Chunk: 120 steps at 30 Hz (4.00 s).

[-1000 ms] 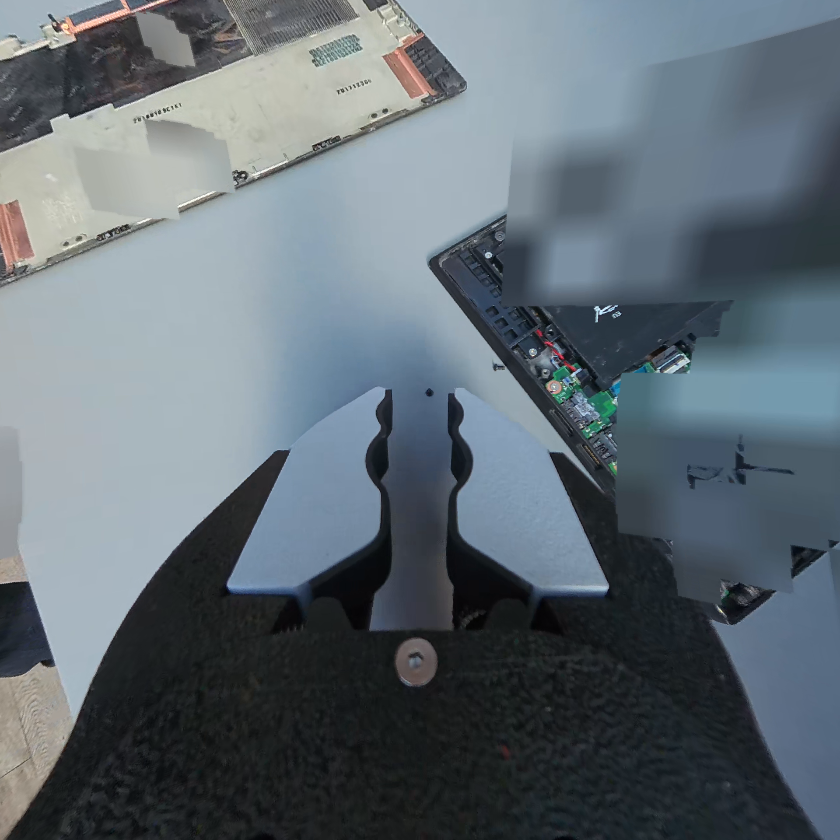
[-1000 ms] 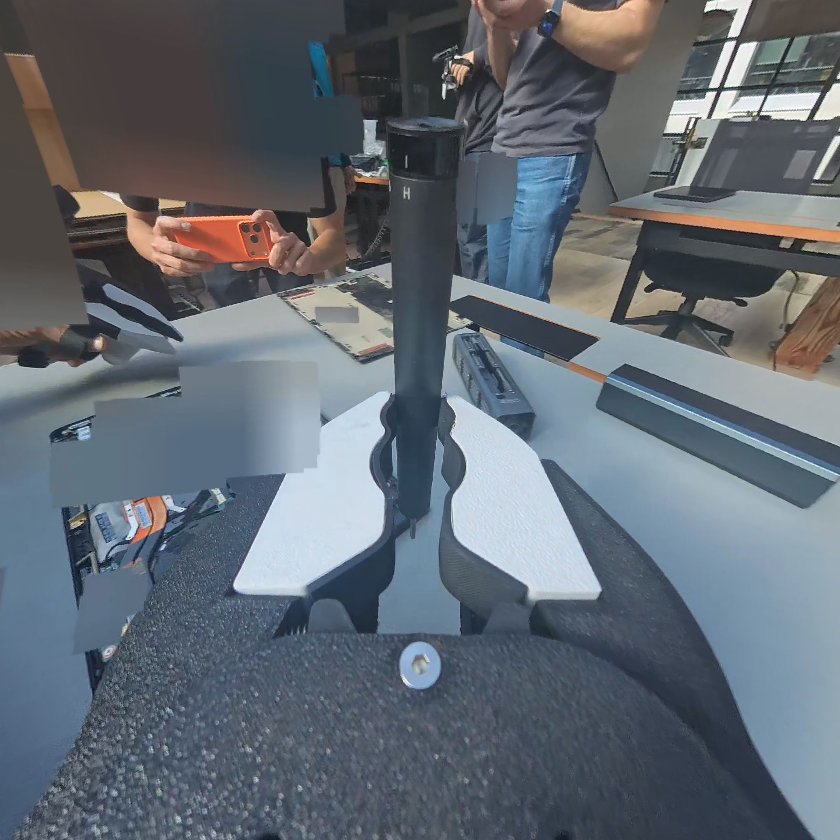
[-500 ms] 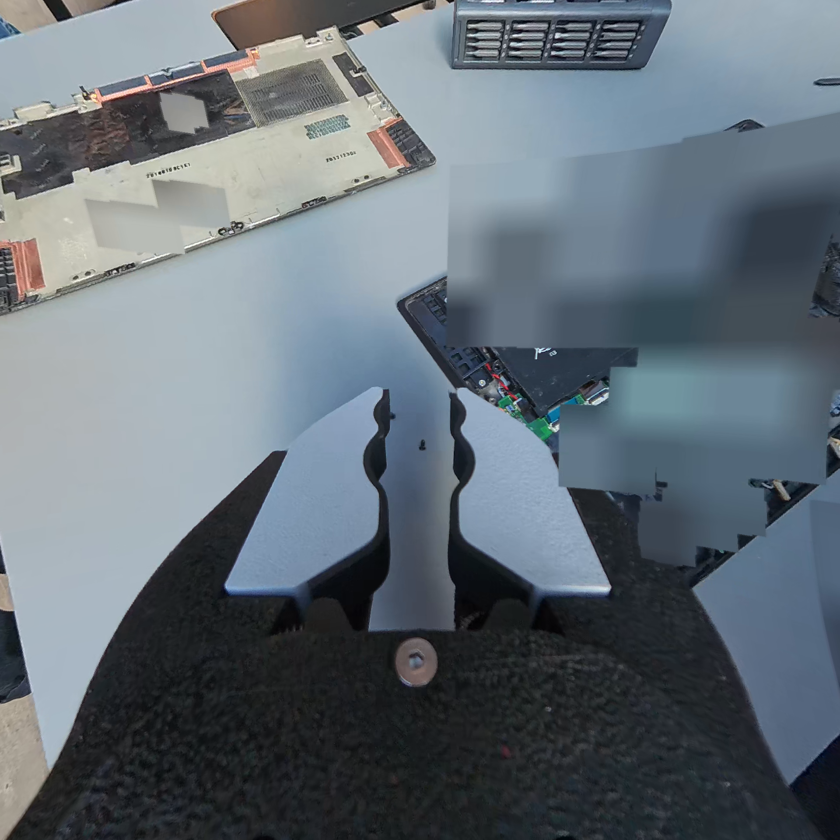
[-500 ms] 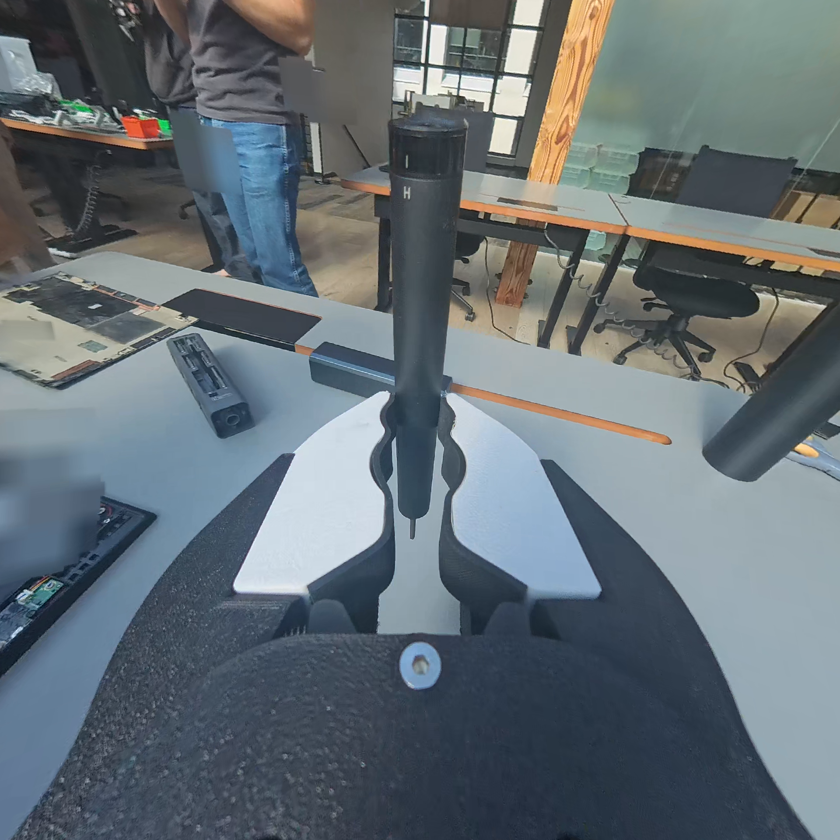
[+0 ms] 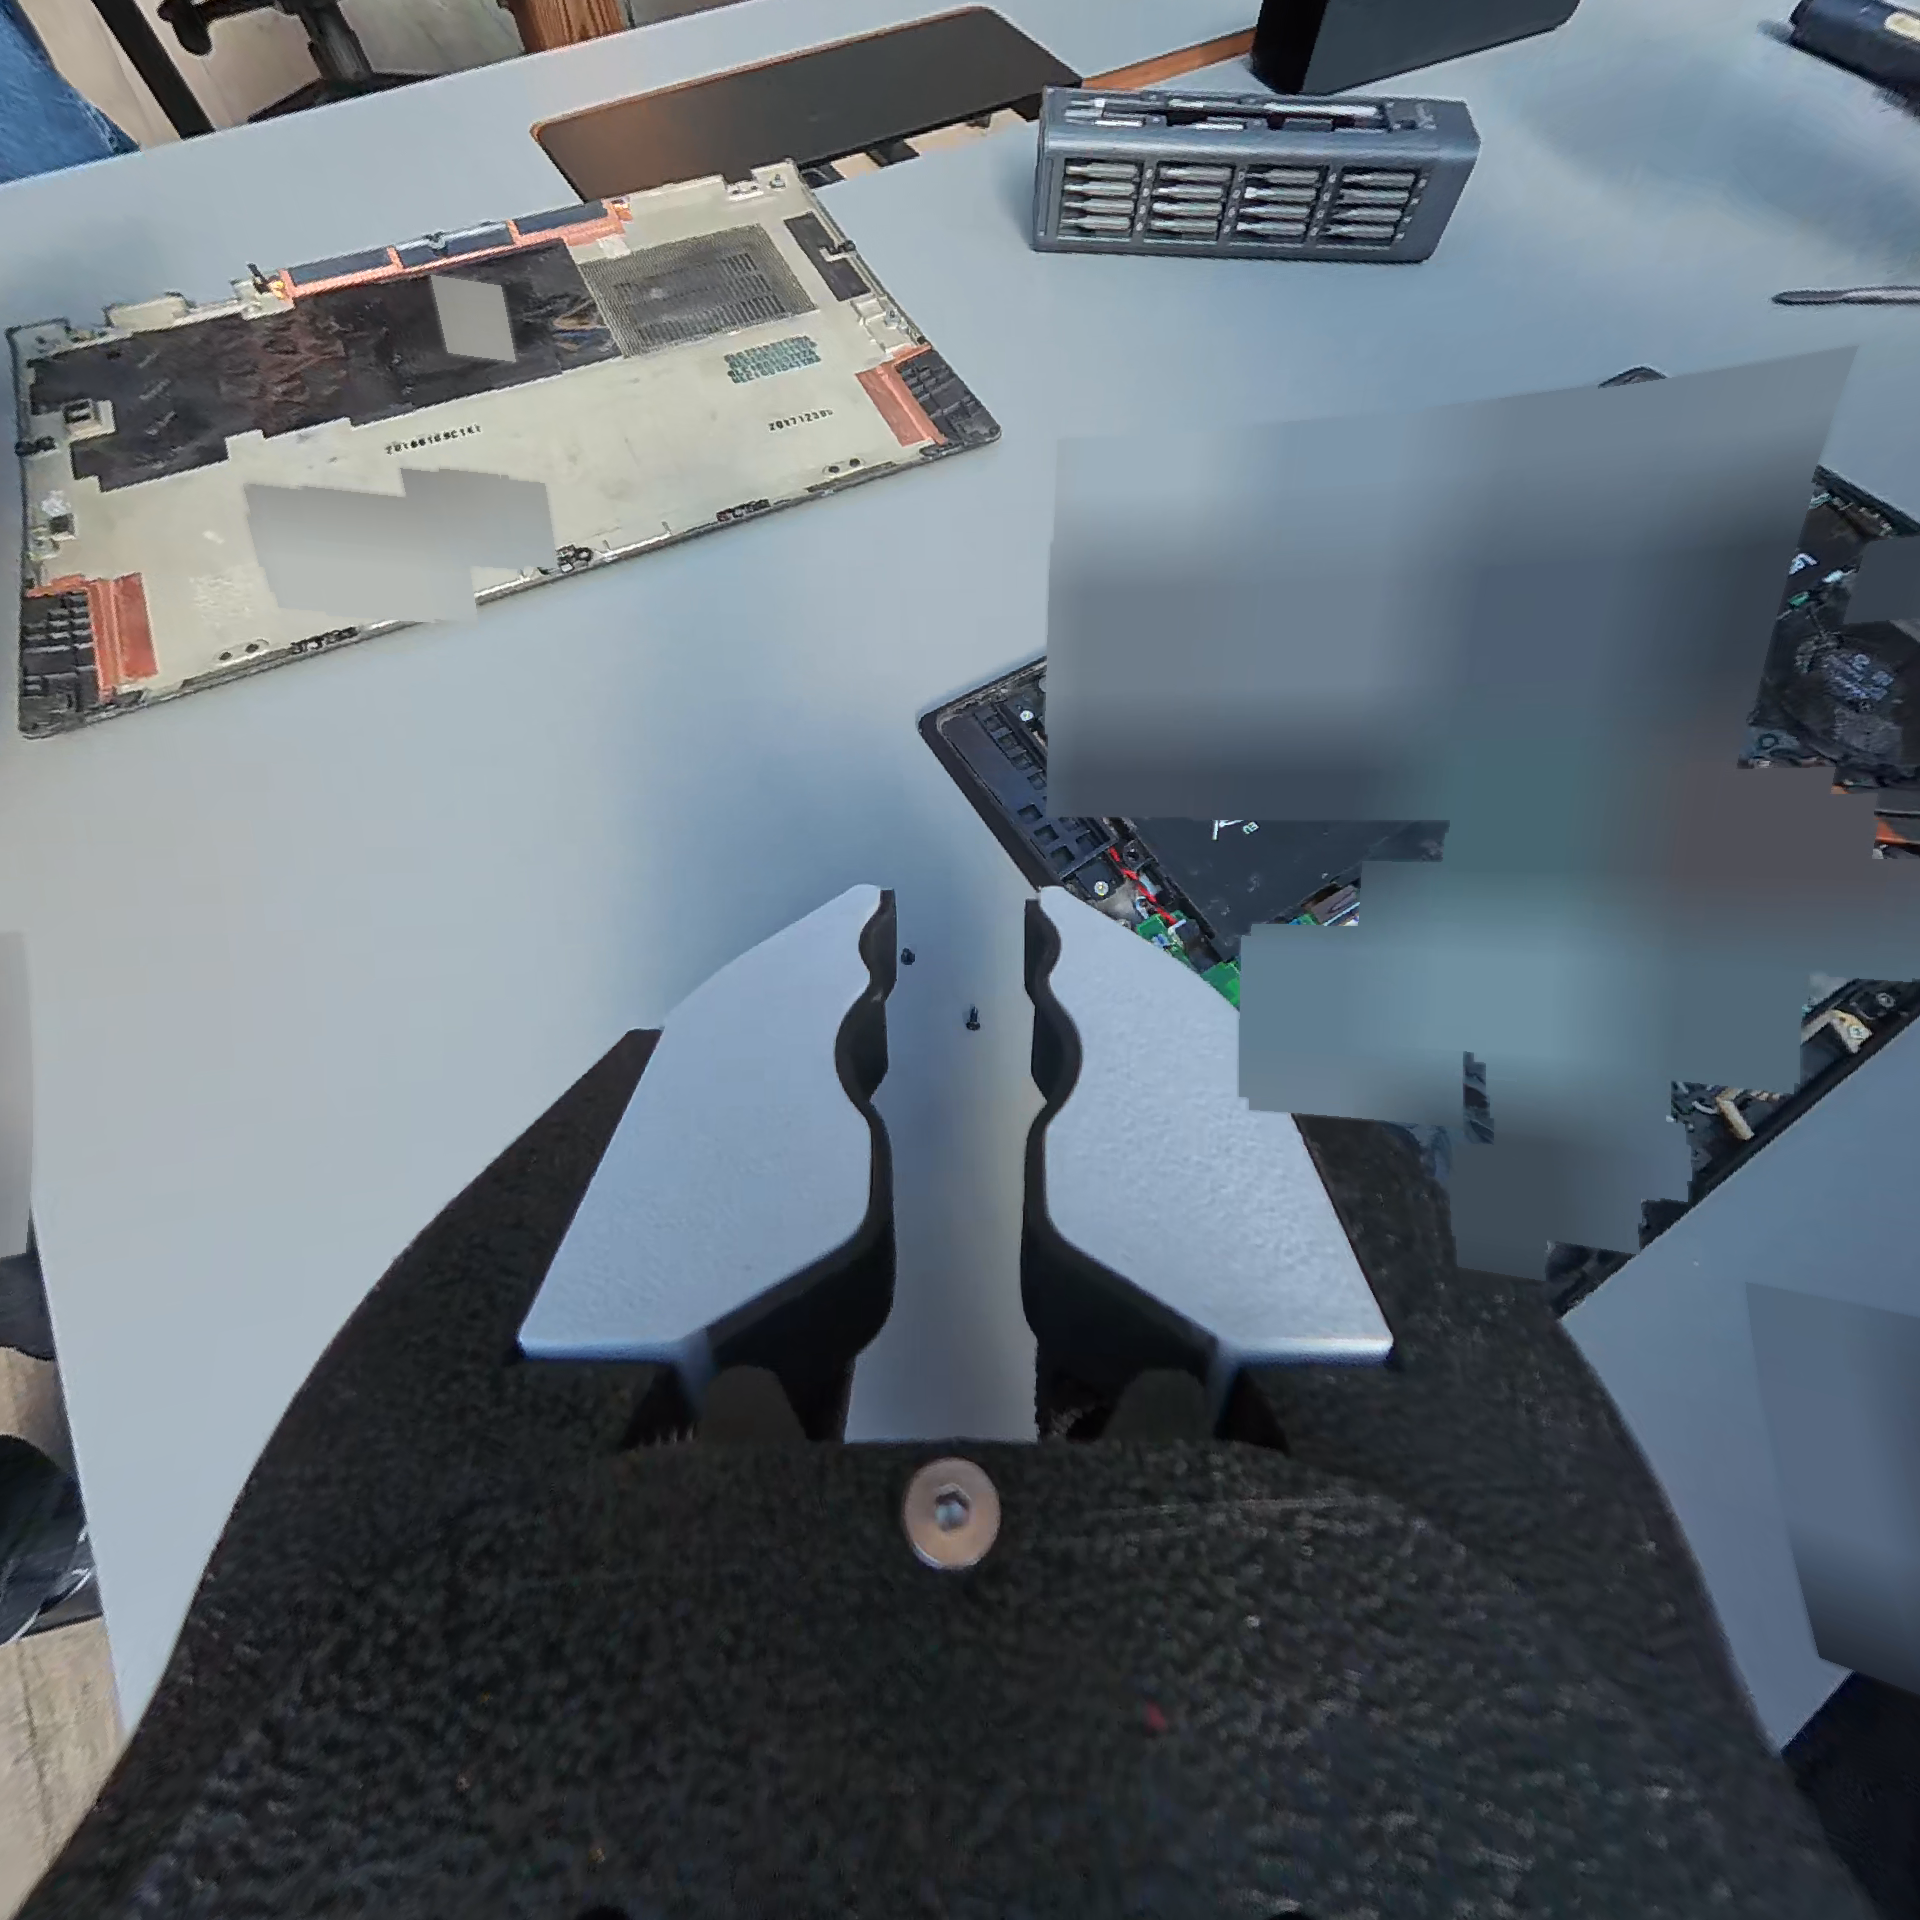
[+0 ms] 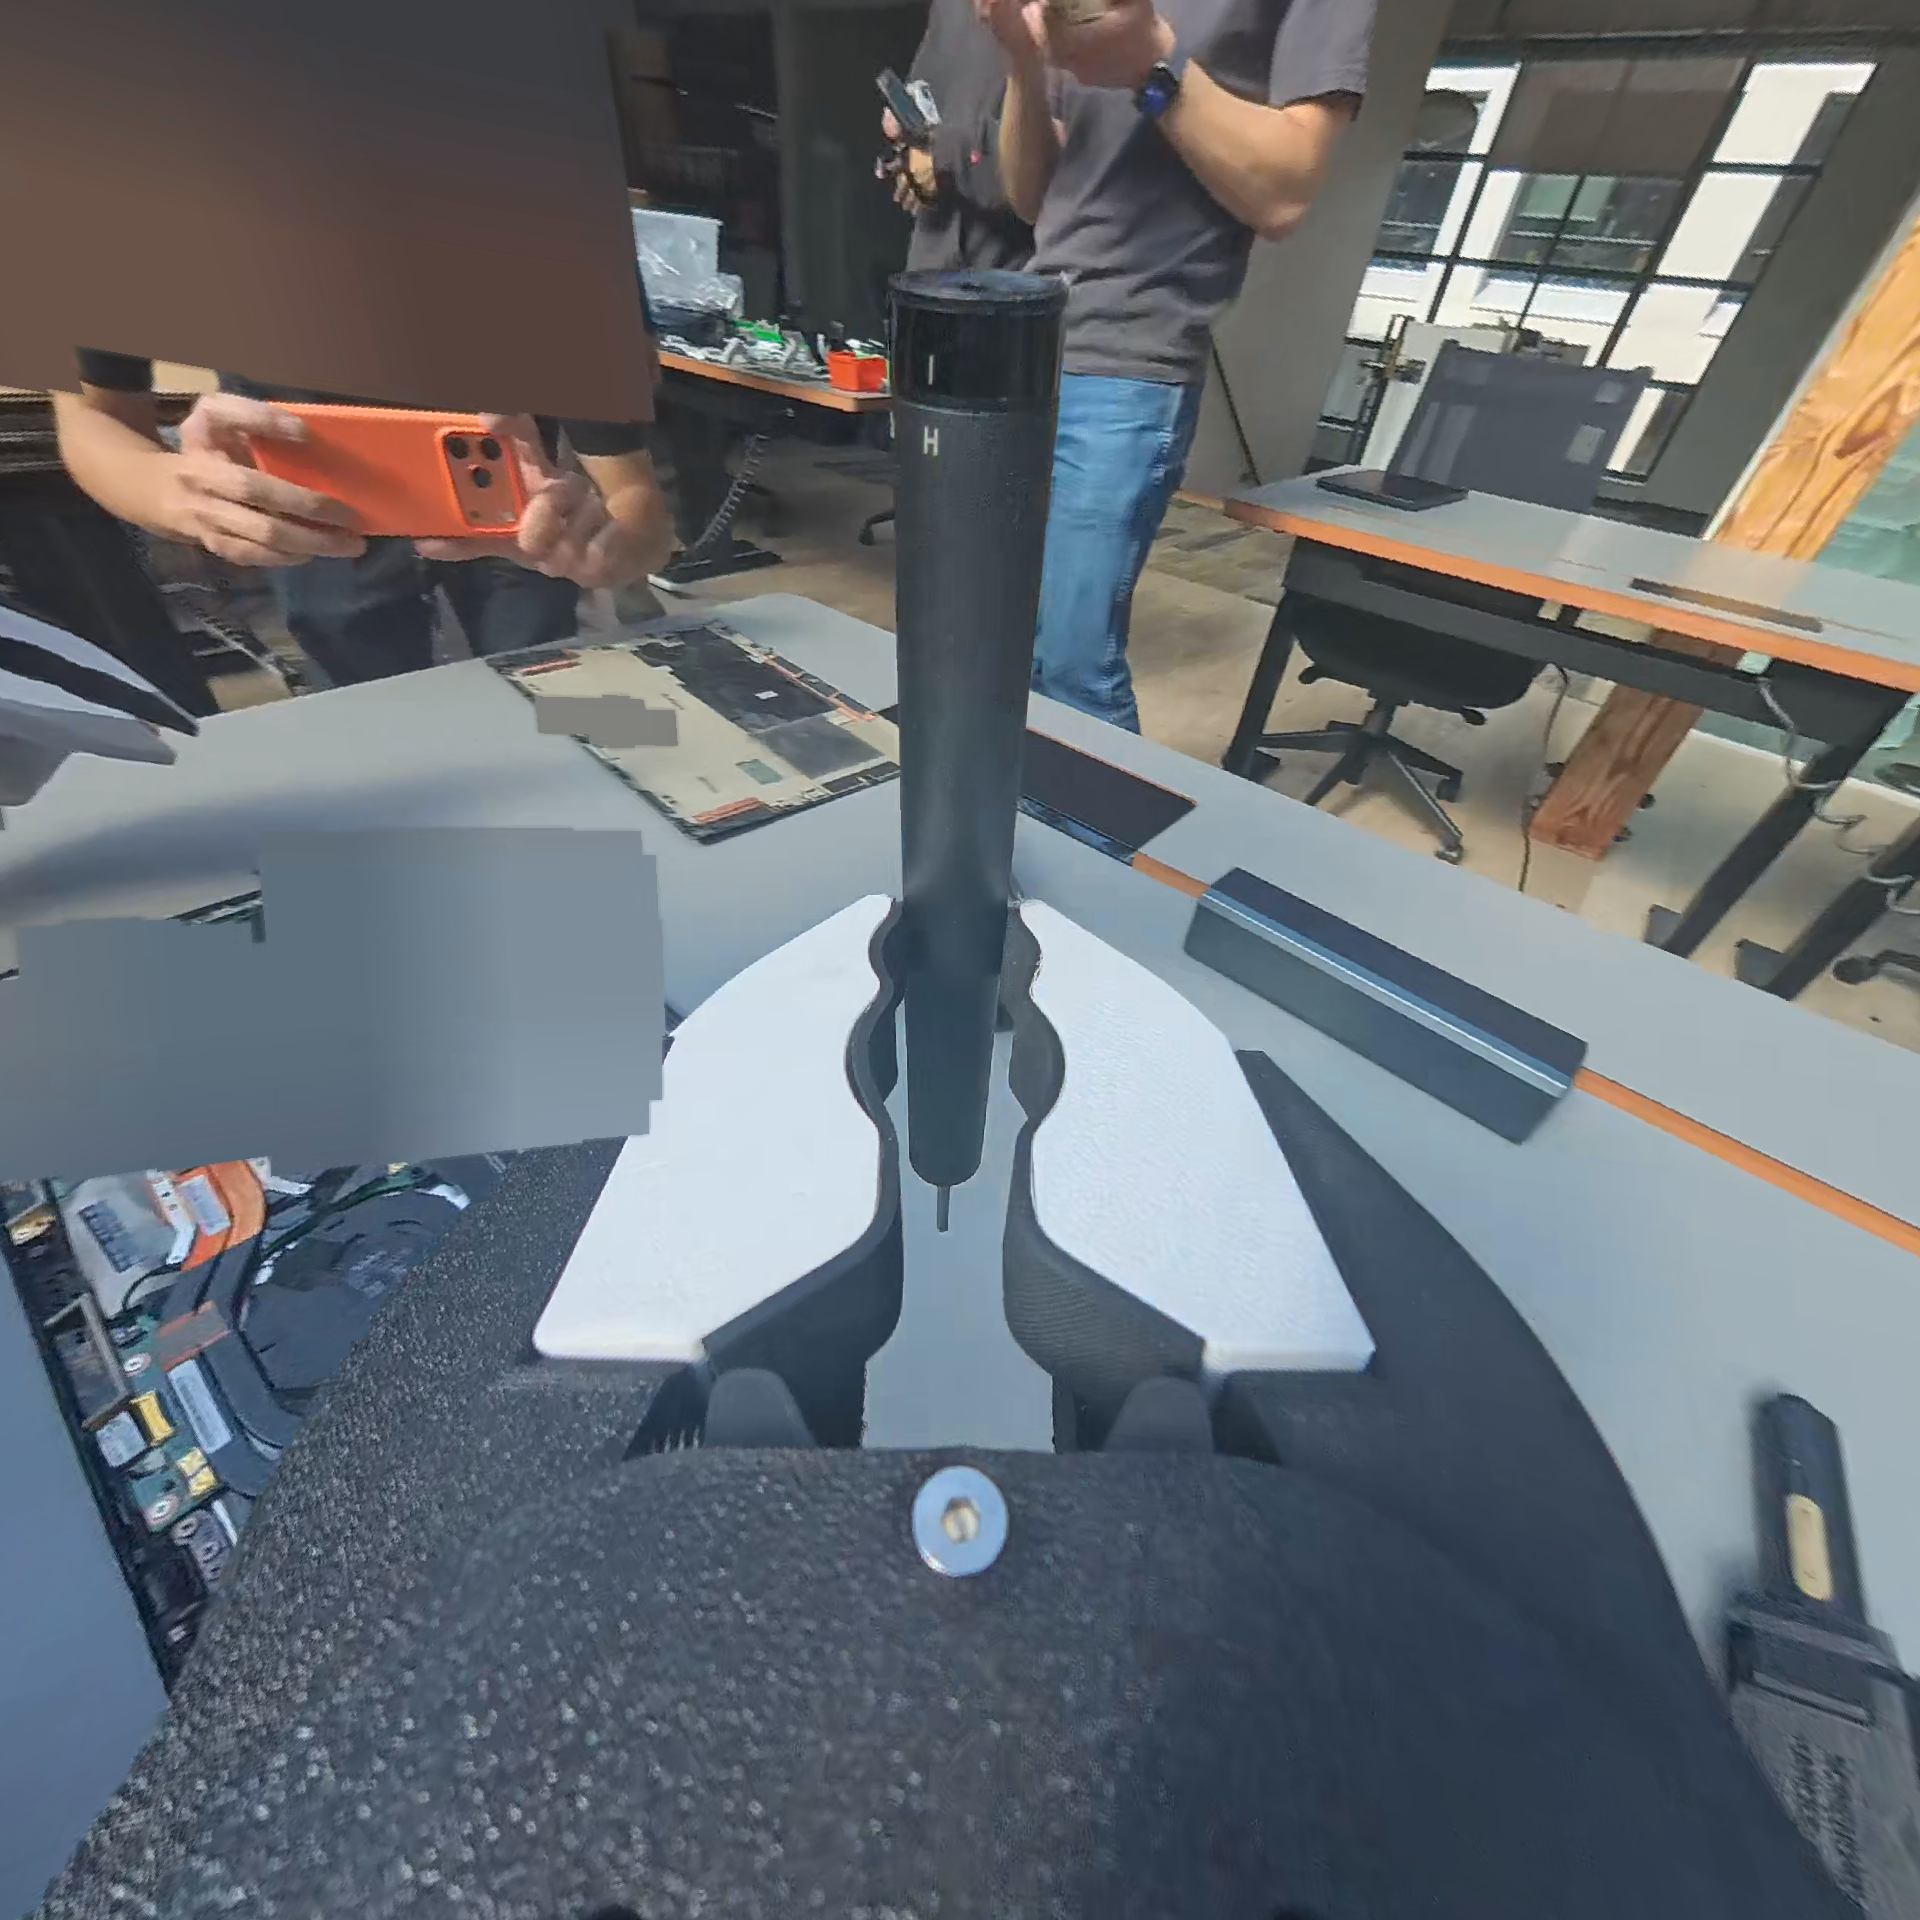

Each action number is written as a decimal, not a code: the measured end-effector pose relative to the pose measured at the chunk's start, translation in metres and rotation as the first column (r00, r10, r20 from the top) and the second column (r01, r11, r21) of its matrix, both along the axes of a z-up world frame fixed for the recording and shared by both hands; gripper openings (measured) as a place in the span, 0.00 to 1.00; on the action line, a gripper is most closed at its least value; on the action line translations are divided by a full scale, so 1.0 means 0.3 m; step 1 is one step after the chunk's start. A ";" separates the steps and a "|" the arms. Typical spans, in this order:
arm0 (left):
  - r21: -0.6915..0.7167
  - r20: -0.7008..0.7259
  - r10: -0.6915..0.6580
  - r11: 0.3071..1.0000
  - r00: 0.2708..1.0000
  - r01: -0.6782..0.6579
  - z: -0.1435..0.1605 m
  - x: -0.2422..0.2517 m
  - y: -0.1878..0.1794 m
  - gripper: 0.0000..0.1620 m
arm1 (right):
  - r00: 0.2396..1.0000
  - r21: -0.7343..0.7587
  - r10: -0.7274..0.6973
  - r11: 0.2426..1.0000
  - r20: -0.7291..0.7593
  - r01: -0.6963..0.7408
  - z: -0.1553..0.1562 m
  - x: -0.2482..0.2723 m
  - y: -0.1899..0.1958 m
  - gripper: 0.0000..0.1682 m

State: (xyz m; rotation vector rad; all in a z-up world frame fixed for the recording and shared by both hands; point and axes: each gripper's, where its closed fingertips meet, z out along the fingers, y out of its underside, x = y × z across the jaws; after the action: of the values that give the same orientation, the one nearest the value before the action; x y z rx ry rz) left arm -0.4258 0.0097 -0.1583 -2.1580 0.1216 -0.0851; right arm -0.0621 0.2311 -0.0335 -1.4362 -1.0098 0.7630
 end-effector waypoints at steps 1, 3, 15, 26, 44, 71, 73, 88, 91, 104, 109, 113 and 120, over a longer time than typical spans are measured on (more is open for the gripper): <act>-0.003 0.003 -0.002 1.000 1.000 0.002 -0.005 0.002 0.004 0.14 | 0.999 -0.016 0.029 0.999 -0.013 -0.029 -0.007 -0.032 -0.024 0.10; -0.005 0.001 -0.005 1.000 1.000 0.005 -0.011 0.004 0.015 0.14 | 0.997 -0.039 0.079 0.996 -0.022 -0.080 -0.022 -0.086 -0.061 0.10; 0.041 0.094 0.006 0.999 0.996 -0.010 -0.009 0.041 0.038 0.12 | 0.973 -0.117 0.229 0.966 -0.027 -0.231 -0.155 -0.238 -0.180 0.10; 0.024 0.109 0.029 0.999 0.994 -0.032 -0.023 0.022 0.022 0.15 | 0.971 -0.135 0.238 0.963 0.009 -0.235 -0.226 -0.264 -0.182 0.10; 0.009 0.100 0.033 0.999 0.994 -0.034 -0.034 0.004 0.021 0.14 | 0.970 -0.132 0.243 0.962 0.014 -0.239 -0.247 -0.281 -0.170 0.10; -0.295 0.240 -0.229 0.908 0.943 0.296 -0.082 0.681 0.190 0.00 | 0.969 -0.086 0.239 0.969 0.059 -0.234 -0.261 -0.289 -0.182 0.10; -0.289 0.262 -0.255 0.899 0.931 0.328 -0.075 0.730 0.205 0.00 | 0.968 -0.086 0.245 0.967 0.057 -0.240 -0.261 -0.289 -0.183 0.10; -0.300 0.192 -0.346 0.870 0.918 0.391 -0.102 0.889 0.344 0.00 | 0.961 -0.096 0.275 0.958 0.031 -0.271 -0.258 -0.282 -0.180 0.10; -0.307 0.149 -0.337 0.878 0.929 0.368 -0.112 0.878 0.358 0.00 | 0.960 -0.098 0.277 0.957 0.023 -0.274 -0.259 -0.284 -0.182 0.10; -0.310 0.087 -0.330 0.888 0.940 0.341 -0.116 0.850 0.370 0.00 | 0.959 -0.086 0.281 0.957 0.040 -0.277 -0.258 -0.288 -0.185 0.10; -0.308 0.094 -0.332 0.887 0.939 0.344 -0.117 0.849 0.370 0.00 | 0.958 -0.075 0.282 0.958 0.046 -0.278 -0.258 -0.290 -0.190 0.10; -0.306 0.088 -0.330 0.889 0.940 0.341 -0.119 0.844 0.374 0.00 | 0.959 -0.080 0.279 0.958 0.046 -0.275 -0.257 -0.288 -0.188 0.10; -0.288 0.104 -0.322 0.896 0.941 0.338 -0.115 0.824 0.375 0.00 | 0.959 -0.088 0.276 0.959 0.071 -0.269 -0.256 -0.289 -0.185 0.10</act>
State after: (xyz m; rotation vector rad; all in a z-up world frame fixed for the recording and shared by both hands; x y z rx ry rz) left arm -0.1787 0.1223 -0.1928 -2.4182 0.4724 -0.3804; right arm -0.1488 0.1756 -0.1103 -1.4200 -1.2726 0.9570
